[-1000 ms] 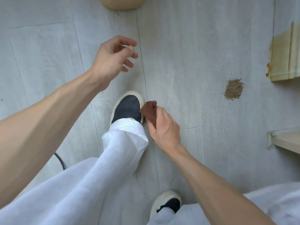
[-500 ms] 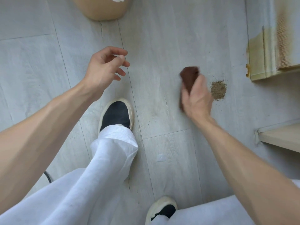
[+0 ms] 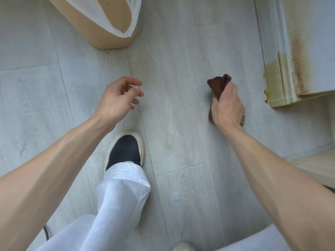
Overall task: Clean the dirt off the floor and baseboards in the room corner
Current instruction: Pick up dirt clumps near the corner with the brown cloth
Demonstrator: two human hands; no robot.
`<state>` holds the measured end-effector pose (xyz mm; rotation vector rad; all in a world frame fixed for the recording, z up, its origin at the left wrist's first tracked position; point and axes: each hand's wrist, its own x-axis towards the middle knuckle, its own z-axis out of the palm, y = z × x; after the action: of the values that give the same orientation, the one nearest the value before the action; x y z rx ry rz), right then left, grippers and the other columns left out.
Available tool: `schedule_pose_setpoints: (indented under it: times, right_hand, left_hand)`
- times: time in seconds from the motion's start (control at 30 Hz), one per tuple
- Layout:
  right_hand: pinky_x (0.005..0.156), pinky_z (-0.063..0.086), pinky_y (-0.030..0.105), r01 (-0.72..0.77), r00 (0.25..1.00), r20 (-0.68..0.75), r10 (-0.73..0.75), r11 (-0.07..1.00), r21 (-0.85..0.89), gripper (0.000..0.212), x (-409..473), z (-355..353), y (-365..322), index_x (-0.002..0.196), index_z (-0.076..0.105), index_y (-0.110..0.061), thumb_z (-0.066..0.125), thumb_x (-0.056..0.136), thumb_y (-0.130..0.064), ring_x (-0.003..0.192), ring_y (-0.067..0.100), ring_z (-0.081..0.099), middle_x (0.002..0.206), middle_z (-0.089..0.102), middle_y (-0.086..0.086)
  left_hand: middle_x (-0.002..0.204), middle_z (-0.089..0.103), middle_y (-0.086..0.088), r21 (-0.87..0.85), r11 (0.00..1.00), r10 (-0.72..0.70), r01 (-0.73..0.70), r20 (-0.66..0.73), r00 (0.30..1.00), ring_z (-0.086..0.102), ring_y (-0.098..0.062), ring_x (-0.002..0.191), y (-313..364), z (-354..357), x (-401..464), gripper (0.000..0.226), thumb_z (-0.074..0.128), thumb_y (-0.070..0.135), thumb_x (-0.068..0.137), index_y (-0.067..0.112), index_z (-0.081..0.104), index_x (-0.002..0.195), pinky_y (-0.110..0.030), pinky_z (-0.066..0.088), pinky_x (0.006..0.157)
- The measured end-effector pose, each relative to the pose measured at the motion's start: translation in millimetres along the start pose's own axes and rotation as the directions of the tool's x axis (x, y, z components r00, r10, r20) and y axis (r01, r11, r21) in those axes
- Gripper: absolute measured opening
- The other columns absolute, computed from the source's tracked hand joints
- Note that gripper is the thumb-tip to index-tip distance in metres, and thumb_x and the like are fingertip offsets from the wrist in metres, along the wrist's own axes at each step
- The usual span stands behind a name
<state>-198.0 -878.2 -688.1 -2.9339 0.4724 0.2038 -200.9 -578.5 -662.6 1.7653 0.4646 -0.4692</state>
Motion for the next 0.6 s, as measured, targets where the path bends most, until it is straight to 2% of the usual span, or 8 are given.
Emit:
schedule_pose_setpoints:
  times: [0.03,0.1,0.17,0.23,0.3,0.4,0.47,0.6]
  right_hand:
    - [0.074,0.047,0.044,0.031,0.999,0.018,-0.032,0.998,0.061,0.041,-9,0,-10,0.132,0.045,-0.004,0.062,0.098,-0.020,0.095,0.038,0.065,0.120,0.058,0.016]
    - [0.068,0.050,0.044,0.215,0.965,0.112,-0.236,0.962,0.169,0.041,-43,9,-38,0.127,0.049,-0.005,0.066,0.092,-0.019,0.084,0.037,0.064,0.108,0.061,0.014]
    - [0.054,0.048,0.041,0.475,0.841,0.210,-0.498,0.867,0.153,0.040,-77,28,-60,0.120,0.055,-0.008,0.071,0.084,-0.018,0.075,0.034,0.062,0.099,0.059,0.010]
    - [0.043,0.036,0.034,0.634,0.725,0.270,-0.634,0.767,0.101,0.034,-84,45,-65,0.113,0.056,-0.010,0.071,0.082,-0.016,0.066,0.028,0.058,0.093,0.055,0.005]
    - [0.045,0.033,0.034,0.612,0.758,0.265,-0.596,0.790,0.026,0.027,-59,47,-58,0.113,0.056,-0.011,0.065,0.088,-0.015,0.068,0.026,0.057,0.095,0.054,0.005]
    - [0.054,0.034,0.036,0.432,0.892,0.171,-0.418,0.900,-0.054,0.024,2,31,-40,0.123,0.050,-0.011,0.052,0.099,-0.016,0.075,0.026,0.055,0.106,0.053,0.006]
    - [0.059,0.034,0.037,0.346,0.936,0.097,-0.339,0.936,-0.072,0.027,47,14,-27,0.127,0.049,-0.010,0.052,0.101,-0.019,0.082,0.029,0.058,0.111,0.055,0.009]
    - [0.070,0.042,0.041,0.341,0.940,0.033,-0.340,0.939,-0.037,0.032,132,-27,-9,0.128,0.050,-0.009,0.056,0.099,-0.022,0.100,0.037,0.058,0.118,0.058,0.013]
  left_hand:
    - [0.100,0.076,0.002,0.012,1.000,0.000,0.000,-0.008,1.000,0.069,-0.012,0.080,0,3,3,0.020,0.056,0.019,0.102,0.023,0.069,0.116,-0.037,0.059,0.079]
    - [0.100,0.075,0.003,0.045,0.999,0.006,-0.005,-0.016,1.000,0.070,-0.014,0.084,0,9,10,0.020,0.057,0.020,0.099,0.025,0.070,0.115,-0.041,0.060,0.082]
    - [0.104,0.074,0.007,0.109,0.993,0.038,-0.036,-0.014,0.999,0.069,-0.011,0.090,1,17,19,0.021,0.059,0.025,0.098,0.029,0.070,0.115,-0.041,0.059,0.085]
    - [0.114,0.071,0.015,0.218,0.971,0.099,-0.097,0.001,0.995,0.064,-0.003,0.098,-1,20,26,0.023,0.059,0.029,0.100,0.031,0.069,0.120,-0.027,0.054,0.086]
    - [0.129,0.065,0.014,0.330,0.929,0.161,-0.167,0.047,0.986,0.060,-0.004,0.109,-2,21,33,0.029,0.057,0.030,0.102,0.030,0.066,0.130,-0.019,0.046,0.088]
    - [0.151,0.052,0.003,0.515,0.800,0.270,-0.308,0.150,0.951,0.046,-0.020,0.137,-2,22,48,0.042,0.058,0.032,0.102,0.024,0.057,0.144,-0.034,0.039,0.111]
    - [0.165,0.033,0.000,0.652,0.662,0.288,-0.370,0.234,0.928,0.027,-0.026,0.152,4,24,60,0.058,0.058,0.037,0.101,0.023,0.044,0.155,-0.040,0.028,0.121]
    - [0.173,-0.009,-0.001,0.846,0.354,0.122,-0.399,0.381,0.916,-0.008,-0.024,0.159,12,35,81,0.084,0.056,0.049,0.100,0.025,0.007,0.165,-0.044,0.004,0.129]
